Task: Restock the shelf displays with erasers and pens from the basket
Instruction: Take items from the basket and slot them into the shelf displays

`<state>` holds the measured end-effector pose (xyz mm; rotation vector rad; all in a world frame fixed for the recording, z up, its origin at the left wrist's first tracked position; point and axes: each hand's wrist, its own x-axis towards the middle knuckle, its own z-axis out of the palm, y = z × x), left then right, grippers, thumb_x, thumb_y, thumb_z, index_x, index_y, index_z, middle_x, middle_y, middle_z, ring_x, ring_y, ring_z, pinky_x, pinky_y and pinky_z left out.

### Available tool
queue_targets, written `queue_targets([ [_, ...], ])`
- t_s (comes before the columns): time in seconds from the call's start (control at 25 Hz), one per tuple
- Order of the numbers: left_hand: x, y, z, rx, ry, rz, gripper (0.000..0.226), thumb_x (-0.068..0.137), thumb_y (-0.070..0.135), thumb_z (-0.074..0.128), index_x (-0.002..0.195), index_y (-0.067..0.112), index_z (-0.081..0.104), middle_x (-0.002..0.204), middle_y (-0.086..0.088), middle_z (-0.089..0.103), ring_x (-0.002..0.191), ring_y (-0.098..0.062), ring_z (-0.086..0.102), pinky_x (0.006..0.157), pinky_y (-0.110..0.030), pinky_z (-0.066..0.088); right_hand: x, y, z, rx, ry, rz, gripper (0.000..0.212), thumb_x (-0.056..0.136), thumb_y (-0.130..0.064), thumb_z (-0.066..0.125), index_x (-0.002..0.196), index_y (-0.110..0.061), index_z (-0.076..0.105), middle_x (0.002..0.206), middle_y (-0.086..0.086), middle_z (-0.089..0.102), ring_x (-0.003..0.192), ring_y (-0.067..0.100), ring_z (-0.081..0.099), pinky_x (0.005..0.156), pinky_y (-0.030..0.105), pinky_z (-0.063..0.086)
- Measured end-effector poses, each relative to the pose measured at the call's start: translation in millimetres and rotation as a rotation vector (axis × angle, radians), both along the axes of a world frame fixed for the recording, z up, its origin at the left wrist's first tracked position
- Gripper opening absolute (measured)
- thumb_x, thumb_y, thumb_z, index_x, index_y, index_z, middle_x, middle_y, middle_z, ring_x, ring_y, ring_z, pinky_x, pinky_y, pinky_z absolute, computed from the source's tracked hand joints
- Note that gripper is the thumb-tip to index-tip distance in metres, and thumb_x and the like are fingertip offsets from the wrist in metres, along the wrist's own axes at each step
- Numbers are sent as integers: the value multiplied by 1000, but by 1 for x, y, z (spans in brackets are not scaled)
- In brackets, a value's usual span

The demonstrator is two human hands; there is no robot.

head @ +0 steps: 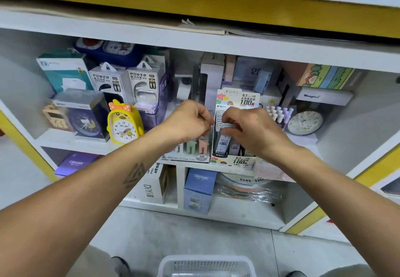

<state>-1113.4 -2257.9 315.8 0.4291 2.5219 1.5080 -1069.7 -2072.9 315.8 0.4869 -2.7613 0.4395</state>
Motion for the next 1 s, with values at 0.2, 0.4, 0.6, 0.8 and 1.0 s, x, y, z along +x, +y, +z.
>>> queue_targets([
  [0.2, 3, -5, -1, -64, 22, -38, 28, 87, -6, 53, 75, 16, 68, 77, -14, 73, 66, -19, 68, 62, -29, 57, 1, -3, -9, 85, 33, 73, 17, 96, -16, 59, 97, -13, 75, 101, -3, 60, 89, 24, 61, 76, 40, 51],
  [0.4, 26, -12, -15, -199, -39, -177, 31, 82, -10, 45, 79, 11, 67, 69, -6, 71, 56, -16, 66, 50, -22, 52, 27, -6, -8, -60, 69, 41, 16, 91, -12, 62, 100, -14, 75, 96, -1, 68, 88, 21, 64, 77, 37, 52],
  [0.6, 78, -15, -86, -555, -119, -342, 25, 82, -4, 51, 93, 6, 71, 79, -12, 74, 62, -20, 69, 49, -23, 52, 84, -32, -88, 21, -443, -51, 25, 87, -10, 58, 102, -17, 77, 103, 5, 76, 96, 23, 67, 82, 30, 51],
  [0.8, 122, -23, -181, -892, -231, -635, 26, 83, 5, 52, 100, -2, 70, 87, -17, 74, 76, -28, 72, 60, -30, 56, 145, -36, -209, 107, -1030, -74, 21, 90, -9, 55, 100, -7, 73, 90, 7, 73, 67, 18, 73, 58, 20, 53],
  [1.0, 158, -16, -270, -1086, -234, -807, 19, 83, 17, 69, 82, 5, 55, 81, -9, 56, 78, -24, 57, 68, -34, 49, 187, -28, -306, 226, -1150, -132, 33, 89, -7, 59, 122, -1, 61, 121, 18, 63, 108, 30, 63, 91, 39, 55],
])
